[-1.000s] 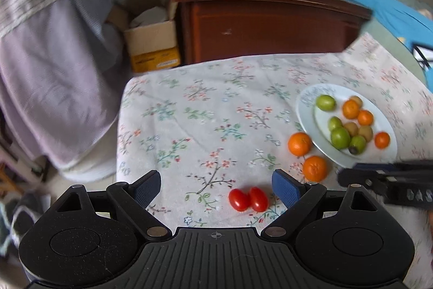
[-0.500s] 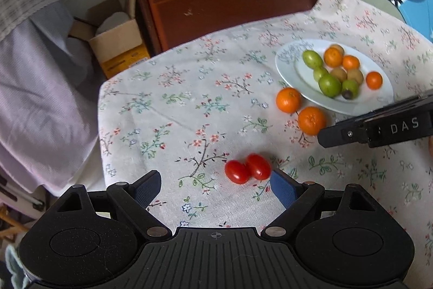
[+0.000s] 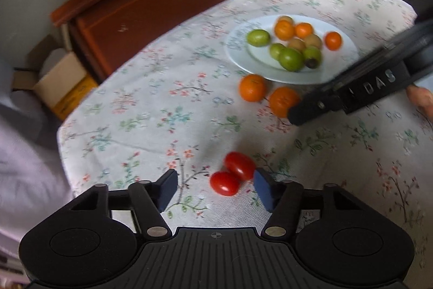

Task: Organize fruits
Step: 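Grasp a red cherry tomato with the left gripper while the right grasps the tangerine, then carry the cherry tomato and tangerine over the white plate with both grippers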

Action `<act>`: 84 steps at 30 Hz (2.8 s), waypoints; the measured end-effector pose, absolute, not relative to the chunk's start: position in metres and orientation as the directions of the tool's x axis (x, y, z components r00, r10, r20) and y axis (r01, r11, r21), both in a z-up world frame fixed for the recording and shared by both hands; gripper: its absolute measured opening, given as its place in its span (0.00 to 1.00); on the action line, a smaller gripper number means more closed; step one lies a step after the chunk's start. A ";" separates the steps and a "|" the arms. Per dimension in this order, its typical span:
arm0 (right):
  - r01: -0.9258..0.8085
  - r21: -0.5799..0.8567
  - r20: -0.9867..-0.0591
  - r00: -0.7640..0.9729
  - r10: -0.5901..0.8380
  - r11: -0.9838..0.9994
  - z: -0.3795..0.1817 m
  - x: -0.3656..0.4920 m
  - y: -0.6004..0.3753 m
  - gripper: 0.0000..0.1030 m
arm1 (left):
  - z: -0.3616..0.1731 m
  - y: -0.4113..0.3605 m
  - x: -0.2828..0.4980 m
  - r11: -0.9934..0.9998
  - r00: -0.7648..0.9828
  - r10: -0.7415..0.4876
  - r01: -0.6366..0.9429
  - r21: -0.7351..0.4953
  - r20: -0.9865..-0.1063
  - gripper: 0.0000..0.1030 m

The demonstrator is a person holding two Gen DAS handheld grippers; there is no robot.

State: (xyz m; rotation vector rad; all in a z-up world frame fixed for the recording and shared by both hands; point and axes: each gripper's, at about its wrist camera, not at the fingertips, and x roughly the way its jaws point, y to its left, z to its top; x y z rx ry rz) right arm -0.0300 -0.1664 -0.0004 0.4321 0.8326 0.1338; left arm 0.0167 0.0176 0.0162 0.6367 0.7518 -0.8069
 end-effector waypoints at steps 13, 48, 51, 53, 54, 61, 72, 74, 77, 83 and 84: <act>0.078 0.405 -0.687 0.683 0.248 0.911 -0.003 -0.025 -0.169 0.33 | 0.015 0.026 0.040 0.405 0.299 -0.485 0.910 0.092 -0.822 0.41; -0.035 0.336 -0.648 0.716 0.258 0.941 0.023 -0.030 -0.154 0.27 | 0.041 0.022 0.012 0.380 0.381 -0.484 0.902 0.203 -0.787 0.22; -0.025 0.323 -0.634 0.736 0.236 0.946 0.032 -0.033 -0.158 0.27 | 0.056 0.019 0.012 0.409 0.405 -0.521 0.891 0.196 -0.752 0.22; -0.024 0.307 -0.620 0.753 0.219 0.951 0.039 -0.035 -0.161 0.27 | 0.066 0.014 0.013 0.433 0.423 -0.547 0.882 0.188 -0.722 0.22; -0.026 0.301 -0.612 0.761 0.214 0.953 0.042 -0.036 -0.163 0.27 | 0.071 0.010 0.014 0.446 0.432 -0.559 0.876 0.183 -0.708 0.22; -0.005 0.269 -0.557 0.815 0.160 0.963 0.071 -0.043 -0.184 0.27 | 0.099 -0.017 0.017 0.510 0.461 -0.636 0.853 0.111 -0.619 0.22; 0.129 0.312 -0.571 0.817 0.078 0.941 0.088 -0.036 -0.252 0.27 | 0.095 -0.076 0.023 0.570 0.487 -0.625 0.818 0.069 -0.611 0.22; 0.146 0.325 -0.584 0.808 0.077 0.934 0.087 -0.033 -0.264 0.27 | 0.090 -0.082 0.027 0.585 0.489 -0.613 0.809 0.059 -0.621 0.22; 0.187 0.382 -0.600 0.795 0.089 0.905 0.078 -0.029 -0.282 0.27 | 0.082 -0.092 0.033 0.610 0.498 -0.585 0.791 0.058 -0.639 0.22; 0.266 0.438 -0.639 0.764 0.089 0.859 0.056 -0.025 -0.302 0.27 | 0.068 -0.103 0.048 0.657 0.498 -0.553 0.753 0.018 -0.669 0.22; 0.278 0.445 -0.644 0.760 0.089 0.852 0.053 -0.025 -0.304 0.27 | 0.066 -0.104 0.050 0.664 0.498 -0.546 0.747 0.014 -0.674 0.22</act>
